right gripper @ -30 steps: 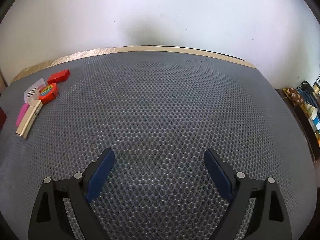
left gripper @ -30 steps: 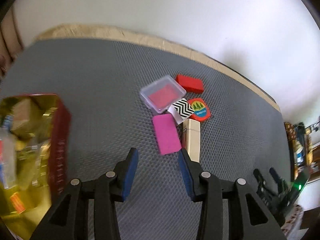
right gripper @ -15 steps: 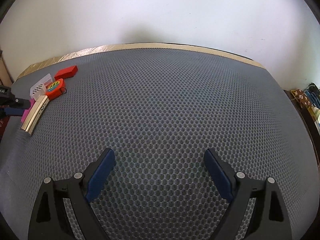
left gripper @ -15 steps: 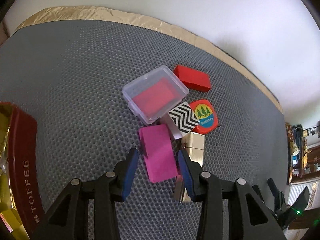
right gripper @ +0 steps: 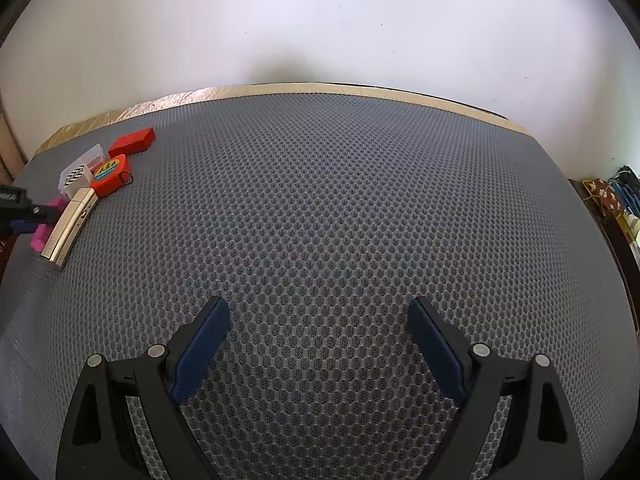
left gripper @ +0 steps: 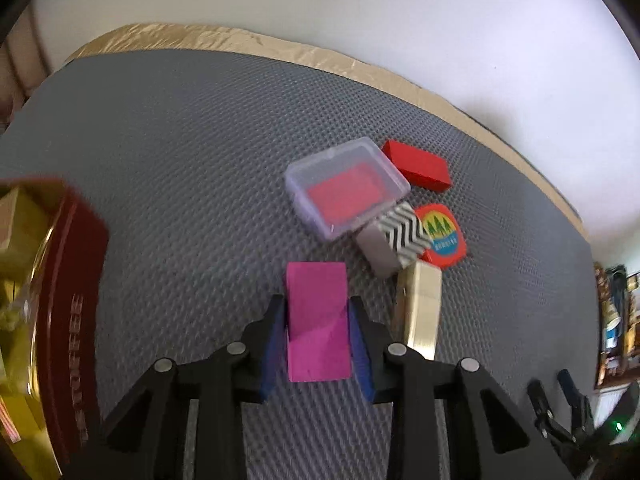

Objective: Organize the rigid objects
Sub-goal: 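Carry the pink block over the tin and open the left gripper, then grasp the ribbed gold lighter case with the right gripper, then lower the gold lighter case into the tin and open the right gripper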

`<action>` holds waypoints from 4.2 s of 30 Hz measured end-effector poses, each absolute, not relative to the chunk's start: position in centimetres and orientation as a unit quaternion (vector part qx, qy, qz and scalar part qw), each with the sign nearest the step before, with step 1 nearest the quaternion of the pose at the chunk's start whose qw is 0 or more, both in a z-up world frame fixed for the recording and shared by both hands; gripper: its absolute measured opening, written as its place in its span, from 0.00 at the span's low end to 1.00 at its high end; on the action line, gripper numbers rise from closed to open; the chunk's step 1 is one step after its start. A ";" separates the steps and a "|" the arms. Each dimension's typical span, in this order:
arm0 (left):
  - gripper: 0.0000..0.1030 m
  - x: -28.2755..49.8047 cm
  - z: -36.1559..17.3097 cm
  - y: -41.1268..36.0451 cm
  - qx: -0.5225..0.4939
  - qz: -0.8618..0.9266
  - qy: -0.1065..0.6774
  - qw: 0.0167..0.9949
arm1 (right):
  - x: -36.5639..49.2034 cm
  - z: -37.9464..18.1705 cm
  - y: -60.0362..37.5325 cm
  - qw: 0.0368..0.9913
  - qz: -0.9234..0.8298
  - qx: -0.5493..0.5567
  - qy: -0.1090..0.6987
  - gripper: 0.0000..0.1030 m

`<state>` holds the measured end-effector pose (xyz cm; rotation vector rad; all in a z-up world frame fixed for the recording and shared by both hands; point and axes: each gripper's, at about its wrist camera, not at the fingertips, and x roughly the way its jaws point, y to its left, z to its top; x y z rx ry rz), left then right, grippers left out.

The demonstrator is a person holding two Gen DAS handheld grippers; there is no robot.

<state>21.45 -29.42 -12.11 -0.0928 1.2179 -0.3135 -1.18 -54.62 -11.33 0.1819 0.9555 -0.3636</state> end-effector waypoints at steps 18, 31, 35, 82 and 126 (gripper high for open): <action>0.30 10.4 -3.5 -17.6 -0.102 -0.139 0.520 0.836 | -0.7 -11.6 -54.3 0.865 -0.182 0.079 0.461 0.91; 0.30 16.6 -5.9 -9.9 -0.050 -0.037 0.521 0.851 | -0.6 -11.5 -54.3 0.863 -0.190 0.072 0.463 0.93; 0.30 17.6 -7.1 -9.6 -0.051 -0.034 0.526 0.848 | -0.5 -11.4 -54.3 0.863 -0.190 0.071 0.463 0.94; 0.55 4.2 -5.1 -2.7 -0.130 0.021 0.425 0.896 | 12.3 -8.0 -40.9 0.822 -0.073 0.116 0.553 0.75; 0.55 4.6 -5.7 0.3 -0.179 0.053 0.427 0.885 | 11.9 -5.0 -25.3 0.729 0.162 0.313 0.587 0.29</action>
